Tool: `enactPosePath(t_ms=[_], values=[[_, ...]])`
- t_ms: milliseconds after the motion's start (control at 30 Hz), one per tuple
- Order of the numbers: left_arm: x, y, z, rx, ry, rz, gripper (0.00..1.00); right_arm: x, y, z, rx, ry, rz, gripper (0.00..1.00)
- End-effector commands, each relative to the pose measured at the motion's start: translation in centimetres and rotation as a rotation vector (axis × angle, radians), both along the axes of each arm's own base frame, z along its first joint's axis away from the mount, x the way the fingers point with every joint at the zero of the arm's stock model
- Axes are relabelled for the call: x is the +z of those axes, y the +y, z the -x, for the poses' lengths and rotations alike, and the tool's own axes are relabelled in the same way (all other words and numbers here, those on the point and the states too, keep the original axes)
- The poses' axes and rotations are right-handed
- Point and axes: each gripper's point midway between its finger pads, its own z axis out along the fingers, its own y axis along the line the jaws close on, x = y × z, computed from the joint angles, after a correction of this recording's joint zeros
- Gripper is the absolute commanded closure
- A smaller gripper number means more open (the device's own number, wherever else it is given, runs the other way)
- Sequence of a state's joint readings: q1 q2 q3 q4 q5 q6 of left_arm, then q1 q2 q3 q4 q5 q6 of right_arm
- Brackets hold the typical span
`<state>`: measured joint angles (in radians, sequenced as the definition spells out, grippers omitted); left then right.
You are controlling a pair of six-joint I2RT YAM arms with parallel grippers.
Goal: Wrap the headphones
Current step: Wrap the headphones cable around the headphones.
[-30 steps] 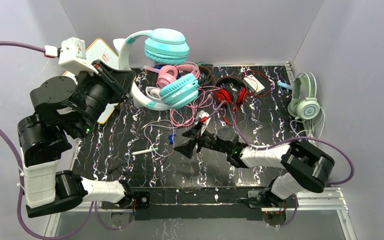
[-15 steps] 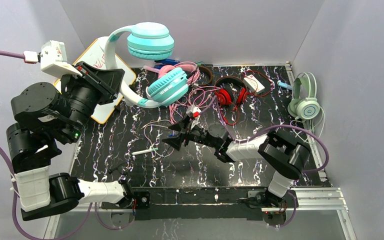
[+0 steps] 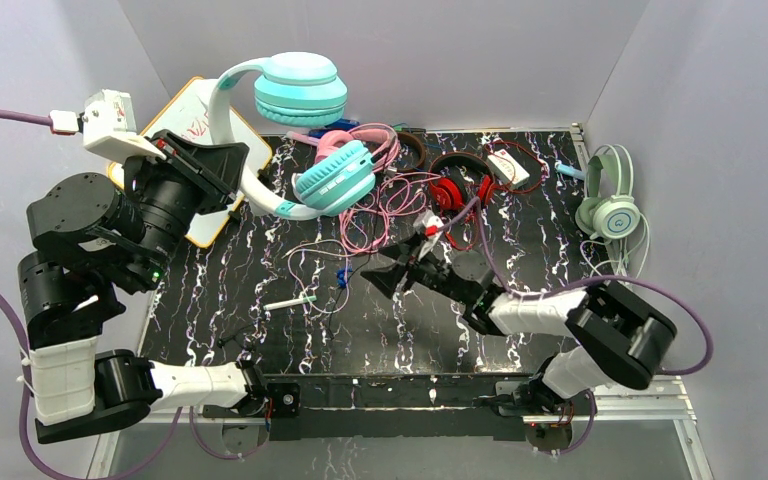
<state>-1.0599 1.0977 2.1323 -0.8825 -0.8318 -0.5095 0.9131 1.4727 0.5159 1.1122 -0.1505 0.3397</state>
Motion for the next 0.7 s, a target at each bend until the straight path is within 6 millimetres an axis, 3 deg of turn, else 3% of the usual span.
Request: enactPosePath(t_ms=[0, 100, 233, 433, 667], values=[[2.6, 0.5, 0.2, 0.008, -0.051, 0.147, 1.00, -1.8, -2.3, 1.0, -0.039, -0.003, 0.051, 0.16], [2.6, 0.4, 0.2, 0.005, -0.052, 0.151, 1.00, -2.6, -3.3, 2.2, -0.017, 0.009, 0.060, 0.16], [2.4, 0.1, 0.2, -0.002, -0.049, 0.149, 1.00, -2.7, -2.8, 4.4, 0.100, -0.001, 0.048, 0.19], [2.5, 0.1, 0.3, -0.011, -0.053, 0.160, 1.00, -1.0, 0.6, 5.7, 0.192, -0.048, 0.002, 0.19], [2.4, 0.5, 0.5, -0.004, -0.048, 0.168, 1.00, 2.0, 4.9, 4.5, 0.226, -0.114, -0.088, 0.21]])
